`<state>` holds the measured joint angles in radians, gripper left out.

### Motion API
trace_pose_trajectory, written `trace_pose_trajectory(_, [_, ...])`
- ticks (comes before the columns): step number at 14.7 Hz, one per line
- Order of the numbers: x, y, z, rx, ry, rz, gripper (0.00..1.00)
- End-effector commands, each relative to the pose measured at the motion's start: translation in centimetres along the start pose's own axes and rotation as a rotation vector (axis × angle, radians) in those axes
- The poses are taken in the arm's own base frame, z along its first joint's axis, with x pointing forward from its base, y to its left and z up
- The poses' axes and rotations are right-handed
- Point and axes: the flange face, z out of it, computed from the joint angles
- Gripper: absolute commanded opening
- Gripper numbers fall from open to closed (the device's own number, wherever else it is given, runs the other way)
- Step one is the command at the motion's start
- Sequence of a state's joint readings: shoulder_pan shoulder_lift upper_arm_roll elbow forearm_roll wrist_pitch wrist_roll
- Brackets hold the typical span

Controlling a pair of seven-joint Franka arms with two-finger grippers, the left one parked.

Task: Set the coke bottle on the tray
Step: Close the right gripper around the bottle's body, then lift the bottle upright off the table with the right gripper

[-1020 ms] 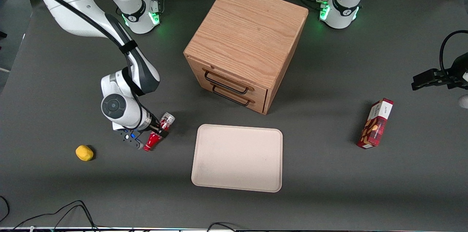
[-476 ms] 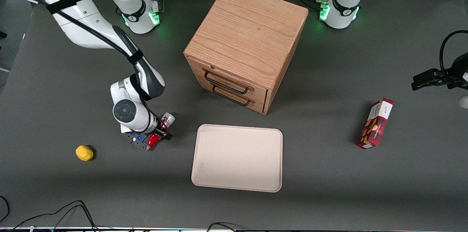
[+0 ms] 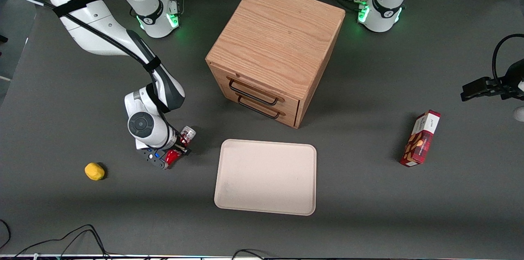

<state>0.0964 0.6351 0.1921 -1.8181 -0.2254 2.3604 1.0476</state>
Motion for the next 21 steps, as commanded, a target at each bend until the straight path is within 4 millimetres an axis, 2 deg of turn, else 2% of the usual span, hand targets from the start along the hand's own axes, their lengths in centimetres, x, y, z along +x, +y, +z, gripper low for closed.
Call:
trace_pose_trajectory(1, [0.0, -0.3, 0.1, 0.003, 0.025, 0.009, 0.0])
trace_pose_trajectory(7, [0.1, -0.2, -0.2, 0.004, 0.028, 0.01, 0.0])
trace_pose_trajectory(9, [0.5, 0.1, -2.0, 0.001, 0.036, 0.017, 0.0])
trace_pose_trajectory(11, [0.6, 1.1, -6.3, -0.047, 0.035, 0.014, 0.0])
trace_pose_trajectory(15, [-0.3, 3.0, -17.3, -0.045, -0.016, -0.058, 0.0])
trace_pose_trajectory(17, [-0.6, 5.2, -23.1, -0.051, -0.037, -0.121, 0.0])
trace_pose_trajectory(21, [0.4, 9.2, -34.9, -0.045, -0.105, -0.246, 0.0])
